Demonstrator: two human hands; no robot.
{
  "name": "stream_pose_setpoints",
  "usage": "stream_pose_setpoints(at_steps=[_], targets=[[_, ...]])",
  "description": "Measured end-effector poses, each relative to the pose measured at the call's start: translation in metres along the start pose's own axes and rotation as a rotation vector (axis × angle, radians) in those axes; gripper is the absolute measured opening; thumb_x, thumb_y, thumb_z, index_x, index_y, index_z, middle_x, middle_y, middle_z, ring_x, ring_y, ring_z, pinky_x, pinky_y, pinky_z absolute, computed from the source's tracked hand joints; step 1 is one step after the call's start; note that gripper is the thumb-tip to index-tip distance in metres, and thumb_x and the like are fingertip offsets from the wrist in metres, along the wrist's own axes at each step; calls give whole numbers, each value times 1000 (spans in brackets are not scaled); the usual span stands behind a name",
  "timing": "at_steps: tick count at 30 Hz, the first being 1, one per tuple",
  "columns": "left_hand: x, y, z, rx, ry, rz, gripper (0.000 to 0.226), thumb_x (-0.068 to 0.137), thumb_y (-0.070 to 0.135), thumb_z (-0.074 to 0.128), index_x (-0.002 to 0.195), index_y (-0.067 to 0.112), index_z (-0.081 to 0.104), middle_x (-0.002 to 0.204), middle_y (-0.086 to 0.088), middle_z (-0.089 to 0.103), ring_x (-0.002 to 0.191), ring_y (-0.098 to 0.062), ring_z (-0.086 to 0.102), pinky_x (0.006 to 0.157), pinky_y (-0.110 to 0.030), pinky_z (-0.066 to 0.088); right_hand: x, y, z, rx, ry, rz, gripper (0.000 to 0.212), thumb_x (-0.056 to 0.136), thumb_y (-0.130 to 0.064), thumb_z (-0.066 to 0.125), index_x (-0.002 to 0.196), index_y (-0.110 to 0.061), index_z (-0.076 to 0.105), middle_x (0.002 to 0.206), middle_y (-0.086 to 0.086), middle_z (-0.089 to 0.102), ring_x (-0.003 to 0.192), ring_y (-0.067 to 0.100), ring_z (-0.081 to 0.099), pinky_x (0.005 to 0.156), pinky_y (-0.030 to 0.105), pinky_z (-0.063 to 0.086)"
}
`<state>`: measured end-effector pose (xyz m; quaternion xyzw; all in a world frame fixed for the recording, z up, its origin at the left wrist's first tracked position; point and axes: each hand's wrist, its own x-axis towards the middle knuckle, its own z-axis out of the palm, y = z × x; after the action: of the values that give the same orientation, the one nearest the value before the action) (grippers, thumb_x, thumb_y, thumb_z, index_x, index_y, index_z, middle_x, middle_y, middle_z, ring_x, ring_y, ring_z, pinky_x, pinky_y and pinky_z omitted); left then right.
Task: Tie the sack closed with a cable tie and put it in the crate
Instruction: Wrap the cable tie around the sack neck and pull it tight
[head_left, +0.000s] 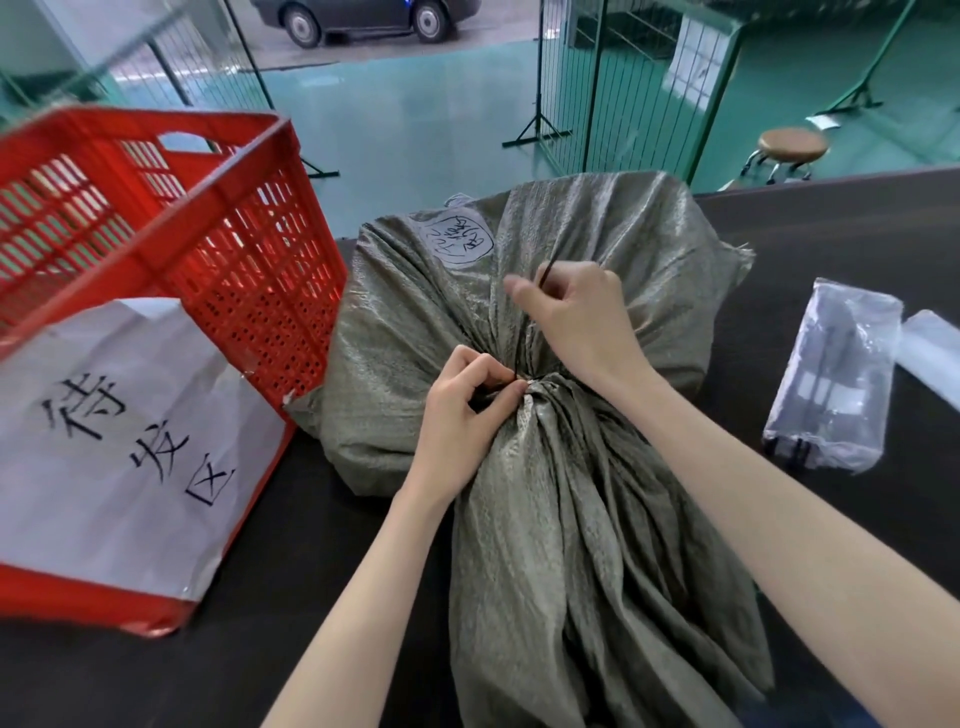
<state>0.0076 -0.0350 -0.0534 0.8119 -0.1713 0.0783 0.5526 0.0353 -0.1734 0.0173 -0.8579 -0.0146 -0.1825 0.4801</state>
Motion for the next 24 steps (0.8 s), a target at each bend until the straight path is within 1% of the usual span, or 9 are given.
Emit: stream_pose_setpoints(at_steps=[3,4,7,9,12,16,19,22,24], targets=[[-1,-2,0,-21,2,-14,9,86,12,68,80,7,63,84,2,48,76,-2,50,73,-13,39,-2,10,4,-141,-68,-15,54,83,-29,60,41,-13,30,40,-1,32,50,22,35,56,35,35],[-1,-2,0,-26,2,-15,9,86,12,68,80,7,63,83,2,48,77,-2,50,73,-13,39,-2,12,3,-141,-84,-14,54,83,-25,59,41,-12,29,41,0,30,49,20,34,55,34,34],[0,-2,0,-25,-6,-11,9,86,14,68,80,8,63,82,3,48,77,-2,50,73,-15,39,-1,15,-2,-79,-125,0,52,86,-18,59,44,-12,29,43,1,24,42,11,26,48,24,28],[1,-3,0,-21,-11,2,10,86,16,67,79,11,62,82,3,48,77,-5,50,73,-17,39,-2,16,-5,-5,-147,22,49,87,-19,59,47,-6,35,47,9,28,44,12,29,50,31,29],[1,-1,0,-13,-6,21,10,86,20,65,79,14,61,80,3,49,78,-11,50,73,-23,40,-1,17,-7,92,-156,39,52,87,-24,58,49,3,34,50,10,32,48,20,29,51,35,28],[2,2,1,-19,8,29,11,86,21,66,79,13,61,80,3,50,78,-14,51,74,-26,41,1,17,-3,221,-142,54,51,81,-33,56,43,-13,29,49,8,26,46,18,22,48,34,20],[1,1,2,-16,16,27,11,85,23,65,79,15,61,79,3,50,77,-14,51,73,-26,42,-3,18,1,297,-135,120,50,79,-32,58,42,-18,27,45,4,25,43,16,20,48,31,21],[1,0,5,-7,38,5,10,84,22,64,76,19,58,76,6,48,74,-11,49,71,-22,38,-3,14,0,344,-240,181,51,83,-22,60,41,-20,30,42,-2,28,37,12,24,45,26,23],[3,1,7,26,54,-14,16,82,22,63,70,25,53,72,7,45,73,-10,46,70,-21,36,0,9,-1,310,-310,184,50,81,-25,62,40,-19,33,41,-3,30,38,13,26,46,28,25]])
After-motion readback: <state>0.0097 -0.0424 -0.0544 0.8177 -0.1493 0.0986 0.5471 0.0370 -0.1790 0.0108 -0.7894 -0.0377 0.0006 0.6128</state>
